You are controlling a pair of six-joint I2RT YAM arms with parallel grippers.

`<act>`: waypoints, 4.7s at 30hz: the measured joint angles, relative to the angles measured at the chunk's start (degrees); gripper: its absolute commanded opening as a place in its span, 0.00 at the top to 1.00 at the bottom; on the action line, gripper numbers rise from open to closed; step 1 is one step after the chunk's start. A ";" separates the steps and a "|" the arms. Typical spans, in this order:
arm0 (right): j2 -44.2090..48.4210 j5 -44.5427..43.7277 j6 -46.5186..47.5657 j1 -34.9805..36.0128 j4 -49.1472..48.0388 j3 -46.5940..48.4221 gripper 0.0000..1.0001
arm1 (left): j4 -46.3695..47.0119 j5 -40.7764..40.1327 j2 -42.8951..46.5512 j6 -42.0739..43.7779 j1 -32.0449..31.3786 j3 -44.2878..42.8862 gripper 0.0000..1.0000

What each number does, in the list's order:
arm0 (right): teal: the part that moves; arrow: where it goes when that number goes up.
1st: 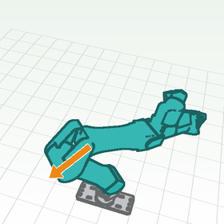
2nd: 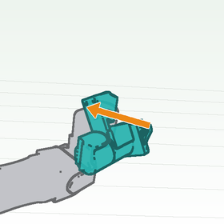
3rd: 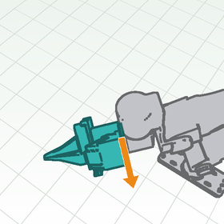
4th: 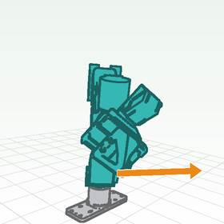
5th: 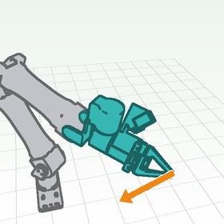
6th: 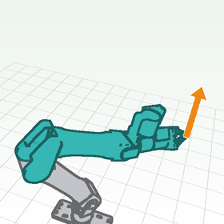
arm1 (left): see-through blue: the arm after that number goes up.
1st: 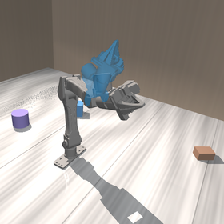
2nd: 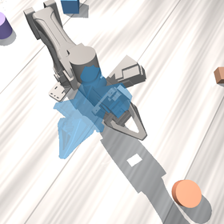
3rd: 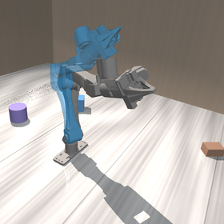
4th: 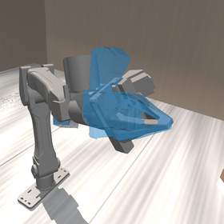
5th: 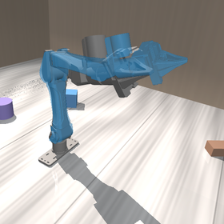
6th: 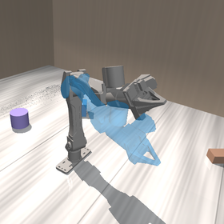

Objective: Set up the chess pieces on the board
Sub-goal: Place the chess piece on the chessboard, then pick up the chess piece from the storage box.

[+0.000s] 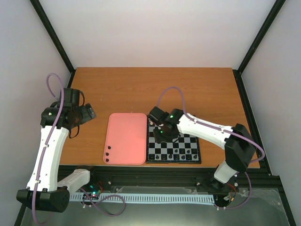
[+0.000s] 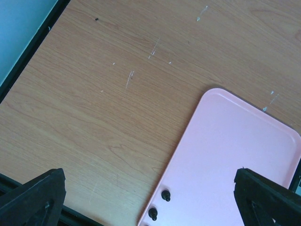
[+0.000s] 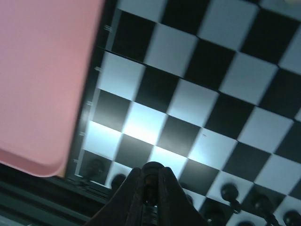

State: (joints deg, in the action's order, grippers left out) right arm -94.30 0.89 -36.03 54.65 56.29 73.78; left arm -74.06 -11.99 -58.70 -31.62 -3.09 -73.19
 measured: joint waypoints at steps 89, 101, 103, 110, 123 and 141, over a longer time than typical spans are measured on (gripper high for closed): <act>-31.12 12.33 6.10 7.80 -6.21 34.93 0.43 | 2.01 1.36 -1.07 0.04 0.00 2.32 0.00; -46.34 17.40 6.97 11.28 -3.56 51.87 0.50 | 2.01 1.64 -1.01 0.02 0.00 2.32 0.00; -47.32 17.90 7.10 11.28 -3.28 53.40 0.54 | 2.01 1.75 -1.01 0.04 0.00 2.32 0.00; -48.96 18.56 6.80 11.23 -2.82 54.97 0.63 | 2.01 1.75 -1.01 0.09 0.00 2.32 0.00; -51.17 19.58 6.29 11.23 -1.84 56.08 0.78 | 2.03 1.75 -1.01 0.13 0.00 2.32 0.00; -50.14 16.28 6.67 11.19 -0.24 56.24 0.92 | 2.01 1.99 -0.63 0.13 0.00 2.58 0.00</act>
State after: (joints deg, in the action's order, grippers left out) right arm -144.44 17.17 -29.36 65.84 56.05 130.02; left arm -72.05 -10.00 -59.33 -31.48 -3.09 -70.61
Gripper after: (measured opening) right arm 0.088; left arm 0.999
